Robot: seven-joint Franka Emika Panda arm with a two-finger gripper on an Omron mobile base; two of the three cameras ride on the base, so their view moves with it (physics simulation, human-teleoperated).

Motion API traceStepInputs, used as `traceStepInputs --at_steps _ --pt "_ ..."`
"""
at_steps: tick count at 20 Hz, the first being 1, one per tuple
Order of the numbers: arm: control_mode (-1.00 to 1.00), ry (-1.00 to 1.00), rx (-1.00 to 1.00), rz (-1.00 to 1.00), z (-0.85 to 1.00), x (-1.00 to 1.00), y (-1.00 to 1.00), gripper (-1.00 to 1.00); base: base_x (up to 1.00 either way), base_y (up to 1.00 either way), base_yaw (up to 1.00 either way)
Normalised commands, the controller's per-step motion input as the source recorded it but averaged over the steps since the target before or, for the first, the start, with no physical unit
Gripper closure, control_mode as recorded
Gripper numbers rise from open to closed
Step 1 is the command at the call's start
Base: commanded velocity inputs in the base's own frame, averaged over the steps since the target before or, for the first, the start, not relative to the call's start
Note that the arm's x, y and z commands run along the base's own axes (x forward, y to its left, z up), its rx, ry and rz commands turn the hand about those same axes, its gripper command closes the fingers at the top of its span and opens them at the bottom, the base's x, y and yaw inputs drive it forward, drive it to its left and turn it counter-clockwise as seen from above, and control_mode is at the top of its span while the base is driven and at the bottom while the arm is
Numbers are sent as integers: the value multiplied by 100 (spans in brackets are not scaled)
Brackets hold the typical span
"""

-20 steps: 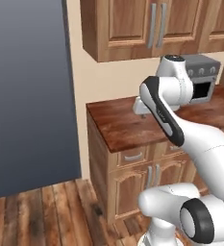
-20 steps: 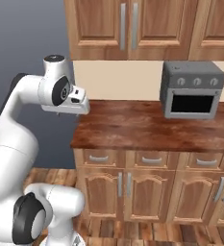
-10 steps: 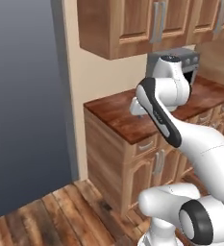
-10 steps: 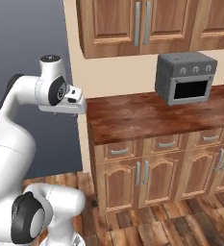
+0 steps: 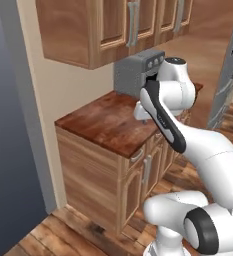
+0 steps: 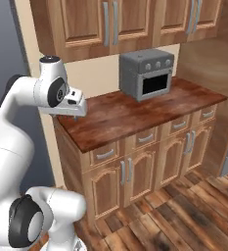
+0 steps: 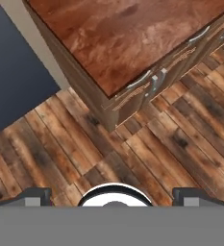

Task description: Take a straw from the drawer in front and place it inside the glass cup on the dining counter.

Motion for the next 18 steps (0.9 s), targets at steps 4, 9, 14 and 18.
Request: traceStepInputs --at_steps 4,9,14,18 --pt "100 0 0 0 0 0 0 -100 7 51 -52" --pt "100 0 0 0 0 0 0 -100 0 47 -32" --pt "-100 0 14 -2 -34 -11 -4 -100 -3 2 -6" --pt "-100 8 43 -19 -100 -25 -27 -100 0 0 0"
